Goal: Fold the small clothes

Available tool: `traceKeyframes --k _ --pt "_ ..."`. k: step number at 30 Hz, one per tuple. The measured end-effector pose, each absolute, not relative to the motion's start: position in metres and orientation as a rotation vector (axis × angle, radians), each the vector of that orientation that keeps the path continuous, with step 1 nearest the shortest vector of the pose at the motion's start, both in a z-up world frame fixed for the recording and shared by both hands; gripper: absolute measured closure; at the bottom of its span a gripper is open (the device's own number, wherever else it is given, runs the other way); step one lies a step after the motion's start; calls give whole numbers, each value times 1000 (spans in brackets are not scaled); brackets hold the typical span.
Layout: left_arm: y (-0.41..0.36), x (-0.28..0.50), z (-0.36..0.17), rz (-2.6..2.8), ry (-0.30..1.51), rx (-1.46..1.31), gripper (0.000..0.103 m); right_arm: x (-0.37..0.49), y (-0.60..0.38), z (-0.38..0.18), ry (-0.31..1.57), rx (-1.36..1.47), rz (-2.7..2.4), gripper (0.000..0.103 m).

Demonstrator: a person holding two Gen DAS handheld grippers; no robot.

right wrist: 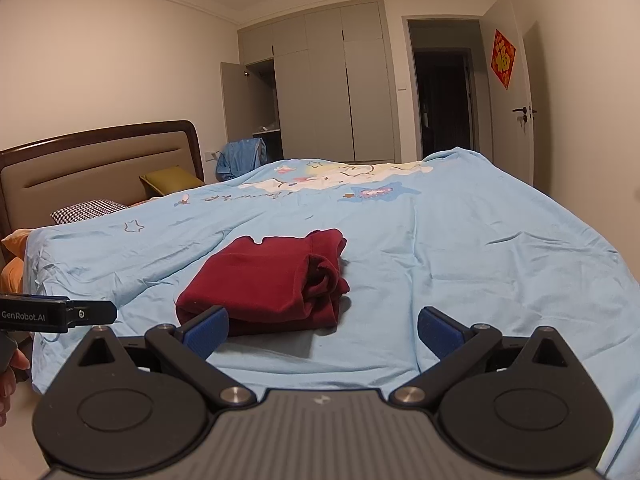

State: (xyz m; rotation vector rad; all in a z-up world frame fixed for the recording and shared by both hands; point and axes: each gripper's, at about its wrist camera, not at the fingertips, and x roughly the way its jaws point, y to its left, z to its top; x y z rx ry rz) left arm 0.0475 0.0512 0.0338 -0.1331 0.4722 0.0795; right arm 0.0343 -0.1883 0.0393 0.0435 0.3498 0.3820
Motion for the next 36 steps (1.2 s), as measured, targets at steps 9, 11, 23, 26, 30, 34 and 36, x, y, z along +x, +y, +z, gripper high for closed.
traceKeyframes --k 9,11,23,26,30,34,36 --pt "50 50 31 76 486 -136 1 35 -189 38 360 48 379 0" --pt "50 51 30 76 489 -137 1 36 -189 38 363 49 380 0" --pt "50 57 25 76 508 -140 1 41 -188 34 383 53 379 0" --pt "51 59 24 76 515 -143 1 43 -188 32 391 55 378 0" --pt "51 63 20 65 533 -154 1 46 -188 29 404 57 378 0" --pt "50 68 15 51 552 -164 1 50 -187 26 419 59 378 0" --pt "49 70 13 65 557 -157 1 52 -186 25 425 60 378 0"
